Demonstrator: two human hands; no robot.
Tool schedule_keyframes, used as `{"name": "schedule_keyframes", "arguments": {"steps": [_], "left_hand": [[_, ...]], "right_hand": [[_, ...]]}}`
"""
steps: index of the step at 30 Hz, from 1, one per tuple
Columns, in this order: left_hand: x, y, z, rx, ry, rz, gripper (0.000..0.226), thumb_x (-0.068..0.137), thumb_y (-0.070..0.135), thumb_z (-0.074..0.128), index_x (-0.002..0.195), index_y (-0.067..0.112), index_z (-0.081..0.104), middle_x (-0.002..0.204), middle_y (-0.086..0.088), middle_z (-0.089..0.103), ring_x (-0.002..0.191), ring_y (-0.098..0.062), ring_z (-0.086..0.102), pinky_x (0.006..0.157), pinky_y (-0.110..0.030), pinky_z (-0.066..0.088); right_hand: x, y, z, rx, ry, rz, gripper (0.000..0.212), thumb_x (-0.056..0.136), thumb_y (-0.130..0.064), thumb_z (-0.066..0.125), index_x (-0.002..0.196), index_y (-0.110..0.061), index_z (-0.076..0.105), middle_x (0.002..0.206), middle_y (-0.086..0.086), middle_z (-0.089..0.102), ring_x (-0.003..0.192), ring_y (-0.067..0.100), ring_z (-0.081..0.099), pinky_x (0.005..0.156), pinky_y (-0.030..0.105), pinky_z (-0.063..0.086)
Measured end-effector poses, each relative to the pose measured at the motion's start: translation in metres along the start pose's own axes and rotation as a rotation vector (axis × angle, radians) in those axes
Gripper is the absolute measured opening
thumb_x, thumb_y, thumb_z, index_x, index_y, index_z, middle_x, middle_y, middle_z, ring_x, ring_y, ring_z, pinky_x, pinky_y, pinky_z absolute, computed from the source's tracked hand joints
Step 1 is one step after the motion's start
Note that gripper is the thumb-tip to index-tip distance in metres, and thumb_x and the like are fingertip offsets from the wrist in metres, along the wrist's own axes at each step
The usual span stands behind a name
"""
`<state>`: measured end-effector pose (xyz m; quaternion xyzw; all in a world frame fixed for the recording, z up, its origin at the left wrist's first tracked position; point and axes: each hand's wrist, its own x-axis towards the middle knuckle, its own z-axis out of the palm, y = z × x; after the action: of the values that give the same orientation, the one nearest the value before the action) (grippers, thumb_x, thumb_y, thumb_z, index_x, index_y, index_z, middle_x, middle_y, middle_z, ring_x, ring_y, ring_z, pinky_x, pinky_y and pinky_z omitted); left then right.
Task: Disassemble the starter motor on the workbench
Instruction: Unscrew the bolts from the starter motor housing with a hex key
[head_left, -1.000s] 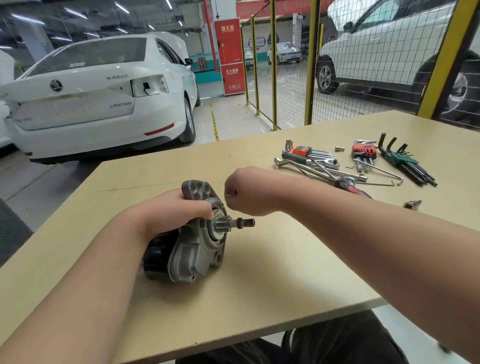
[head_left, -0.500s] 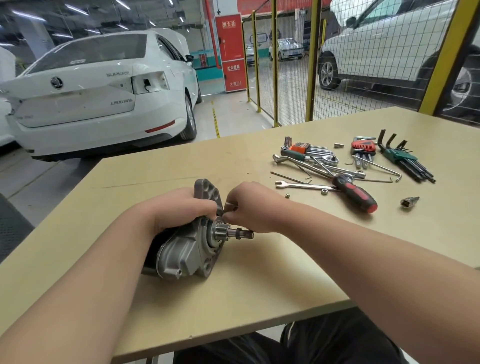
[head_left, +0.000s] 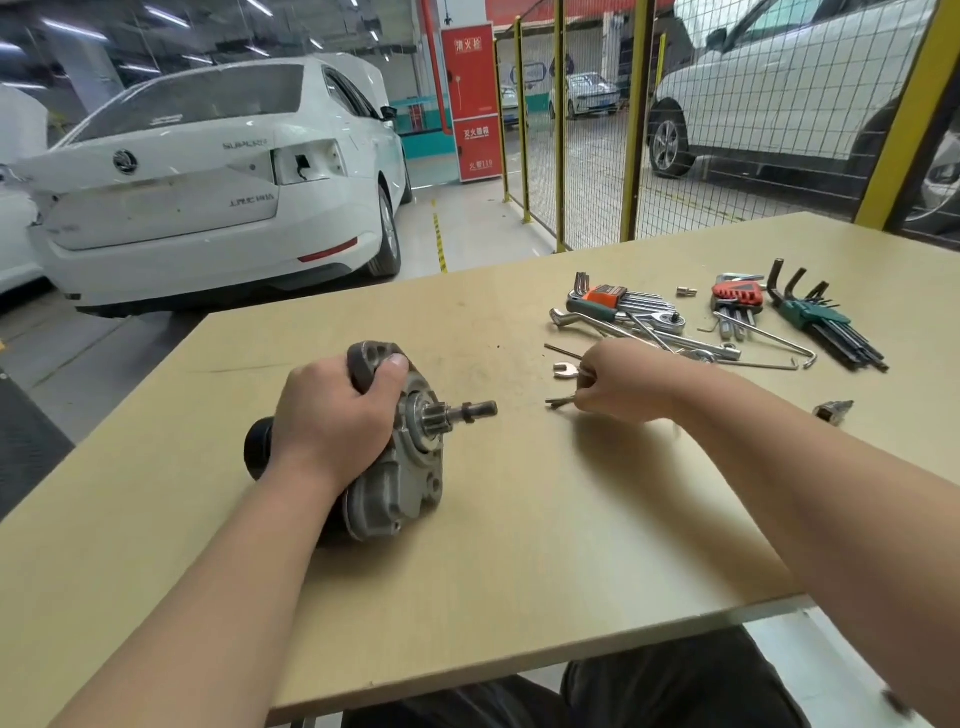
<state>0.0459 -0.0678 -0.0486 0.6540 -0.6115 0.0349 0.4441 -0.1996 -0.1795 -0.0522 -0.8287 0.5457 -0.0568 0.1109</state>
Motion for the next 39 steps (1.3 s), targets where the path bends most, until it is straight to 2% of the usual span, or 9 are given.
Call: {"name": "schedule_keyframes", "arguments": {"steps": [5, 8, 10, 14, 16, 19, 23, 28, 39], "left_hand": [[0.018, -0.001, 0.015, 0.03, 0.044, 0.052, 0.055, 0.087, 0.045, 0.047, 0.045, 0.009, 0.044, 0.038, -0.001, 0.042, 0.039, -0.022, 0.043, 0.04, -0.037, 0.038], [0.022, -0.01, 0.018, -0.095, 0.179, 0.078, 0.051, 0.088, 0.039, 0.049, 0.045, 0.014, 0.039, 0.039, 0.005, 0.035, 0.038, -0.014, 0.036, 0.038, -0.027, 0.029], [0.021, -0.017, 0.019, -0.183, 0.297, 0.117, 0.045, 0.089, 0.033, 0.049, 0.048, 0.024, 0.032, 0.043, 0.006, 0.036, 0.04, -0.009, 0.032, 0.041, -0.023, 0.025], [0.016, -0.026, 0.021, -0.306, 0.423, 0.172, 0.037, 0.09, 0.027, 0.046, 0.057, 0.035, 0.031, 0.049, 0.018, 0.042, 0.047, 0.0, 0.035, 0.049, -0.015, 0.026], [0.014, -0.029, 0.02, -0.357, 0.438, 0.194, 0.038, 0.09, 0.025, 0.044, 0.056, 0.039, 0.035, 0.049, 0.021, 0.04, 0.048, 0.002, 0.035, 0.05, -0.012, 0.026], [0.013, -0.035, 0.019, -0.399, 0.434, 0.224, 0.04, 0.091, 0.022, 0.043, 0.056, 0.043, 0.044, 0.051, 0.023, 0.04, 0.05, 0.003, 0.035, 0.051, -0.013, 0.027], [0.016, -0.035, 0.021, -0.402, 0.443, 0.222, 0.04, 0.09, 0.021, 0.043, 0.058, 0.045, 0.048, 0.053, 0.026, 0.042, 0.053, 0.005, 0.036, 0.053, -0.013, 0.028], [0.012, -0.037, 0.022, -0.381, 0.488, 0.184, 0.033, 0.09, 0.024, 0.045, 0.061, 0.039, 0.038, 0.052, 0.023, 0.043, 0.053, 0.004, 0.036, 0.053, -0.013, 0.027], [0.008, -0.033, 0.02, -0.362, 0.525, 0.166, 0.023, 0.089, 0.026, 0.043, 0.07, 0.013, 0.042, 0.057, 0.017, 0.048, 0.057, 0.006, 0.042, 0.057, -0.011, 0.03]], "right_hand": [[0.012, -0.012, -0.007, 0.282, 0.2, -0.181, 0.024, 0.096, -0.018, 0.044, 0.099, -0.009, 0.066, 0.086, 0.008, 0.065, 0.073, 0.026, 0.061, 0.068, 0.036, 0.052], [0.001, -0.029, -0.011, 0.549, 0.278, -0.337, 0.024, 0.097, -0.025, 0.046, 0.111, -0.032, 0.064, 0.07, -0.01, 0.063, 0.056, 0.003, 0.059, 0.059, 0.027, 0.051], [-0.007, -0.039, -0.009, 0.479, 0.315, -0.409, 0.03, 0.097, -0.03, 0.045, 0.123, -0.034, 0.059, 0.071, -0.023, 0.06, 0.059, -0.007, 0.053, 0.064, 0.016, 0.044], [-0.017, -0.053, -0.018, 0.291, 0.253, -0.373, 0.028, 0.099, -0.025, 0.032, 0.126, -0.027, 0.042, 0.087, -0.005, 0.057, 0.078, 0.017, 0.054, 0.067, 0.032, 0.04], [-0.027, -0.059, -0.026, 0.333, 0.231, -0.426, 0.02, 0.098, -0.023, 0.034, 0.115, -0.033, 0.035, 0.088, -0.01, 0.061, 0.074, 0.012, 0.056, 0.065, 0.033, 0.044], [-0.054, -0.078, -0.031, 0.377, 0.245, -0.608, 0.01, 0.094, -0.027, 0.042, 0.099, -0.035, 0.04, 0.082, -0.011, 0.067, 0.071, 0.012, 0.059, 0.064, 0.036, 0.049], [-0.069, -0.102, -0.014, -0.013, 0.357, -0.777, 0.014, 0.09, -0.022, 0.049, 0.101, -0.025, 0.057, 0.078, -0.005, 0.065, 0.065, 0.027, 0.059, 0.067, 0.038, 0.048], [-0.066, -0.118, 0.004, 0.021, 0.395, -0.565, 0.008, 0.089, -0.02, 0.055, 0.093, -0.024, 0.06, 0.085, -0.006, 0.051, 0.061, 0.025, 0.053, 0.048, 0.027, 0.038], [-0.056, -0.146, -0.012, 0.159, 0.282, -0.475, 0.034, 0.084, -0.011, 0.051, 0.058, -0.022, 0.033, 0.073, -0.006, 0.035, 0.061, 0.016, 0.045, 0.047, 0.025, 0.031]]}}
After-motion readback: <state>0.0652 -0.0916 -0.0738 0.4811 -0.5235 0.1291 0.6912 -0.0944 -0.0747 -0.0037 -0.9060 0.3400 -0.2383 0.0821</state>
